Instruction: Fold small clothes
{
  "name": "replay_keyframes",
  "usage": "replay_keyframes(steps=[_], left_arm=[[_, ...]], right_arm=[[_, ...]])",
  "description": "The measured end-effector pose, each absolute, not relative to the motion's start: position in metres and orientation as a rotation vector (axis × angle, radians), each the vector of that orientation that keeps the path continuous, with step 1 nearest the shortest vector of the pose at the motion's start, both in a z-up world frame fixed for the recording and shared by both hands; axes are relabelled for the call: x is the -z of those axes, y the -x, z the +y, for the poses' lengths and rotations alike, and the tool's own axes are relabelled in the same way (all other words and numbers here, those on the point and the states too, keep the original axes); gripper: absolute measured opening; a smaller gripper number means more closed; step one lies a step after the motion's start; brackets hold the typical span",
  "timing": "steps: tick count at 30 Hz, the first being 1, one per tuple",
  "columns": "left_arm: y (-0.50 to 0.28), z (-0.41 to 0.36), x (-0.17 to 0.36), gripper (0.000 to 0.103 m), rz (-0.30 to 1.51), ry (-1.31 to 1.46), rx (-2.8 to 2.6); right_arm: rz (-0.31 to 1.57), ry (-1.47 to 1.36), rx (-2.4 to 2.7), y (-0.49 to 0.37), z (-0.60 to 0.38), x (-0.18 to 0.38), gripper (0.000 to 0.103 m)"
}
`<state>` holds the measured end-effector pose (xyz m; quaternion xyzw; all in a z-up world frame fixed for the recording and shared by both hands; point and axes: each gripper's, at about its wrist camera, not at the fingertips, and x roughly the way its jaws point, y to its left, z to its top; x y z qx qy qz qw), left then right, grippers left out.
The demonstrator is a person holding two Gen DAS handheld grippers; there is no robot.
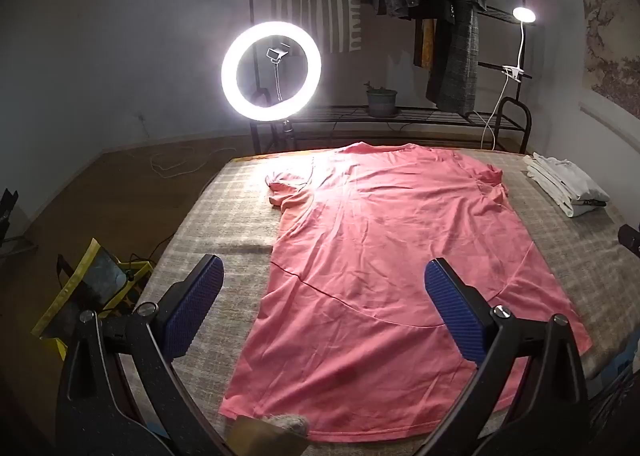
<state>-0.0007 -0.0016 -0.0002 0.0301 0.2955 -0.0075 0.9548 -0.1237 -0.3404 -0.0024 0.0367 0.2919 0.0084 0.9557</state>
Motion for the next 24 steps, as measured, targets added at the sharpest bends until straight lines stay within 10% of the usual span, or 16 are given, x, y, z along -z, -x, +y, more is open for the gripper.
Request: replay_keyframes(steps=[24], left_arm=[[0.002, 0.007, 0.006, 0.102, 0.603, -0.051, -0.002]], right_arm=[[0.582, -0.036, 0.046, 0.124, -0.343, 0.002, 0.103]])
